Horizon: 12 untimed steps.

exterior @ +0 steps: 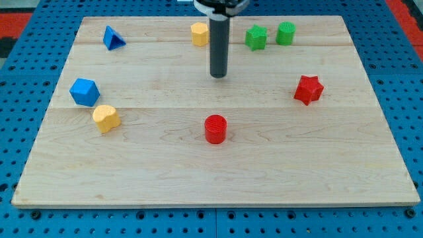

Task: Move the green star to the bottom right of the board

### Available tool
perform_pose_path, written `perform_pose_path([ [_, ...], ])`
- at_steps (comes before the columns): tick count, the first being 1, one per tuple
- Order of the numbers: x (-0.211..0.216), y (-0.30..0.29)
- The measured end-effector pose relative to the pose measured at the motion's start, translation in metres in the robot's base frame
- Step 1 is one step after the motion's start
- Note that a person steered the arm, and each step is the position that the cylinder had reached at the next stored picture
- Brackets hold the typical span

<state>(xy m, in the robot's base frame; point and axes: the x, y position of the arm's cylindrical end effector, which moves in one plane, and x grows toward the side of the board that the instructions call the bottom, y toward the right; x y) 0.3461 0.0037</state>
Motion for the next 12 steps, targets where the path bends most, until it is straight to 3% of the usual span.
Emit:
perform_pose_path([
  [1, -0.031, -0.013],
  [7, -0.037, 0.033],
  [8, -0.056, -0.003],
  [9, -0.082, 0.027],
  [10, -0.105, 0.004],
  [12, -0.129, 0.065],
])
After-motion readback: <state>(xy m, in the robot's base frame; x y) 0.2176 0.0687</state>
